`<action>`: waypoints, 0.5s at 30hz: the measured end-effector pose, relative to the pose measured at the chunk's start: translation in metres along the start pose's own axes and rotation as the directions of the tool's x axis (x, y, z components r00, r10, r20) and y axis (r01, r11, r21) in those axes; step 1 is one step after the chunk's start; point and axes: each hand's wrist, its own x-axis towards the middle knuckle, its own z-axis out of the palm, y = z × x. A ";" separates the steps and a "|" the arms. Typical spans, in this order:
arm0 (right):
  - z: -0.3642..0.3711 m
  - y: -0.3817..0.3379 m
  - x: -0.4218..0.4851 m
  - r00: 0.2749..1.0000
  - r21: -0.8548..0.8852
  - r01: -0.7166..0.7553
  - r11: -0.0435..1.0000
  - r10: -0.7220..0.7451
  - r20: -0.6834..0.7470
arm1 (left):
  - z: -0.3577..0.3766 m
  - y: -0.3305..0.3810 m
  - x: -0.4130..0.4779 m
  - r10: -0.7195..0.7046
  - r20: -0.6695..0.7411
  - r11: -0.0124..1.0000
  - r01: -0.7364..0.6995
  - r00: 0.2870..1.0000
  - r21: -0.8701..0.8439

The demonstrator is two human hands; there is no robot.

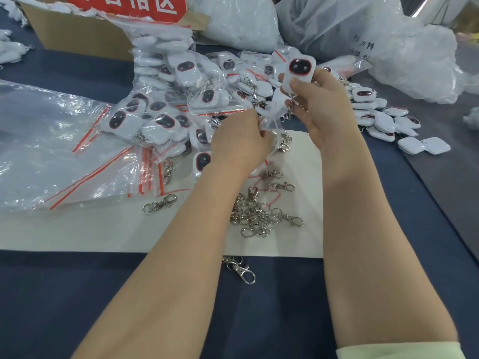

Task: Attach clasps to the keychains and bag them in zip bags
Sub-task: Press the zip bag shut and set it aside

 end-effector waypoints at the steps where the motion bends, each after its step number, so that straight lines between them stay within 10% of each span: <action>1: 0.001 -0.005 0.000 1.000 -0.052 0.018 0.998 -0.018 0.006 | -0.001 0.001 0.000 -0.012 -0.002 1.000 0.012 1.000 -0.014; 15: 0.009 -0.025 -0.014 0.942 -0.736 0.097 0.670 0.177 0.286 | -0.025 0.007 0.006 -0.265 -0.134 0.860 0.172 0.955 -0.481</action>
